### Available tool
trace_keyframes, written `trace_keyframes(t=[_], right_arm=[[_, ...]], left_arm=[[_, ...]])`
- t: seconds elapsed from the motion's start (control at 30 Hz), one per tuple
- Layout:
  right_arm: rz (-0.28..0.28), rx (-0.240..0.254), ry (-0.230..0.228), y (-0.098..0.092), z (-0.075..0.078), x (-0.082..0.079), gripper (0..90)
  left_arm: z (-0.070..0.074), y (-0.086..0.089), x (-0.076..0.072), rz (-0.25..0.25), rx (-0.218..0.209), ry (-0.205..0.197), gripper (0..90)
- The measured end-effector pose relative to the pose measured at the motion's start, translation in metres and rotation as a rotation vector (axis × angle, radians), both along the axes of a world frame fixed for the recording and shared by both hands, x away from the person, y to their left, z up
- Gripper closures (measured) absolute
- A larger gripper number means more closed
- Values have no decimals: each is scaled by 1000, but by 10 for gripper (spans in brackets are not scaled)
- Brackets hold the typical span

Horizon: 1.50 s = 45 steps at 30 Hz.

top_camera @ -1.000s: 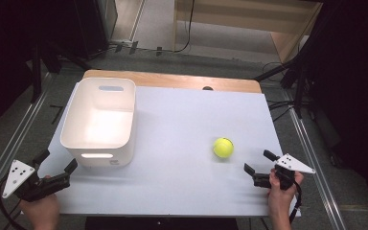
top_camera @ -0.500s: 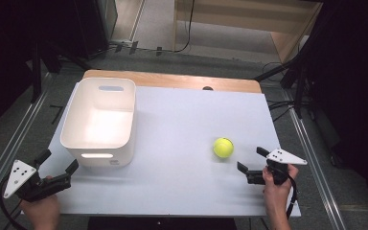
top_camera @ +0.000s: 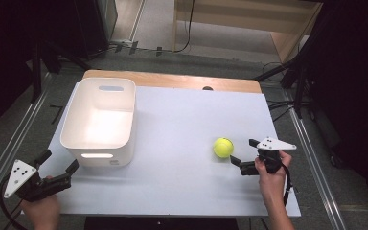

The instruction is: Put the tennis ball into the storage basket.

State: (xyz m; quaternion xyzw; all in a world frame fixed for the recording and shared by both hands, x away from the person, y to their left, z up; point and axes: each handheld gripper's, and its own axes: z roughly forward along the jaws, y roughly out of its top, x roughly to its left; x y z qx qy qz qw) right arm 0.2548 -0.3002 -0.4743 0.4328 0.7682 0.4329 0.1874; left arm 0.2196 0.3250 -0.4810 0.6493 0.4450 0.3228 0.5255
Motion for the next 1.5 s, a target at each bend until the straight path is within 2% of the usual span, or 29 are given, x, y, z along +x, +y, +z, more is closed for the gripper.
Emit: trace_keyframes(t=[0.5, 0.63, 0.87, 0.9, 1.3, 1.37, 1.5], right_arm=[[61, -54, 45, 10, 12, 19, 0], [64, -69, 45, 14, 12, 23, 0], [115, -95, 89, 26, 13, 31, 0], [121, -120, 103, 29, 13, 34, 0], [122, -159, 182, 37, 3, 48, 0], [119, -171, 195, 37, 1, 51, 46], [119, -186, 209, 39, -3, 54, 46]], left_arm=[[0, -1, 0, -1, 1, -4, 28], [0, -1, -1, -6, 1, -5, 29], [0, -1, -1, -6, 0, -5, 28], [0, -1, -1, -6, 0, -4, 28], [0, 0, -1, -7, -6, -3, 28], [0, 0, -2, -8, -4, -3, 28], [0, 0, -2, -9, -2, -3, 29]])
